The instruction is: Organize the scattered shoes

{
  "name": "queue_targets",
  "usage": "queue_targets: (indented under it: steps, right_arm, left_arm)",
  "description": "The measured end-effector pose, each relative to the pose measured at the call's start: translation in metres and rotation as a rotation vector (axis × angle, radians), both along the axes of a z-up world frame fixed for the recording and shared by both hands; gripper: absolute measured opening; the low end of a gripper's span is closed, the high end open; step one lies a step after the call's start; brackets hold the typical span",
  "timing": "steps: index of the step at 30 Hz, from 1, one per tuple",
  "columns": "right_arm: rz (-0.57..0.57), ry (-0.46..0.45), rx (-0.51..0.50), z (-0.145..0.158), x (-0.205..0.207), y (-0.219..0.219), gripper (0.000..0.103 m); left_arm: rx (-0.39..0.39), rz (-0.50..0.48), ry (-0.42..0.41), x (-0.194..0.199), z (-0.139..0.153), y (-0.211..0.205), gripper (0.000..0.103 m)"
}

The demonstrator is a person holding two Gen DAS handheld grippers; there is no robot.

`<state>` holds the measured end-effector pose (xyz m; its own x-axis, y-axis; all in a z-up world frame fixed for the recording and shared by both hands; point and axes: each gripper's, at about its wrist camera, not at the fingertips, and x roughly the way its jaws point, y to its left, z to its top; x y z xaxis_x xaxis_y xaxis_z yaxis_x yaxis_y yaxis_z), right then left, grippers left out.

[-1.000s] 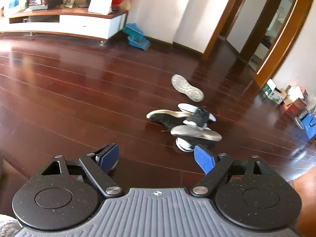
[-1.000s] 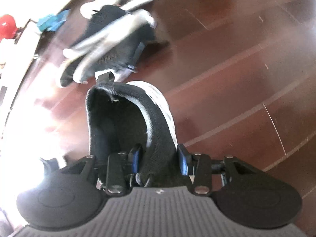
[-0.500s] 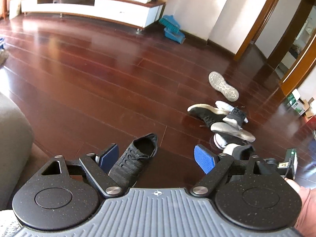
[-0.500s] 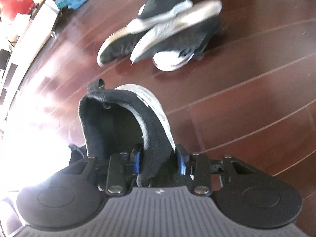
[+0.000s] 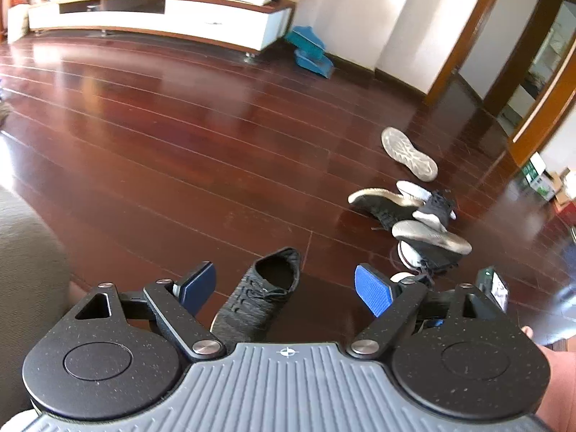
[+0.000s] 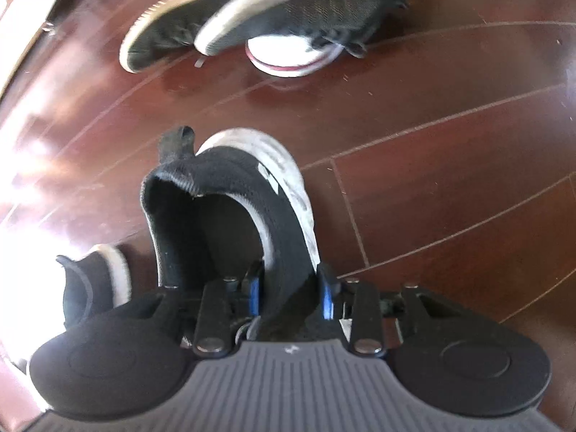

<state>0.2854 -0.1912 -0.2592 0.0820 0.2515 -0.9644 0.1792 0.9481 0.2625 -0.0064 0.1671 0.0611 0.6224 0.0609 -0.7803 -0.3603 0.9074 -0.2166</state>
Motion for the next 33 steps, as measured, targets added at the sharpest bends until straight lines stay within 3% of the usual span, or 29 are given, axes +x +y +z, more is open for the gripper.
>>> queue_targets:
  steps: [9,21,33]
  right_arm:
    - [0.045,-0.024,-0.029,-0.031,0.013,0.009,0.026]
    - [0.210,-0.073,-0.047,-0.042,0.015,0.037,0.025]
    - [0.161,-0.069,-0.074,-0.038,0.005,0.033,0.027]
  left_arm:
    - [-0.017,0.007,0.058,0.013,-0.026,0.003,0.089]
    - [-0.029,0.003,0.073,0.025,-0.036,0.000,0.089]
    - [-0.044,0.021,0.063,0.025,-0.036,-0.002,0.089]
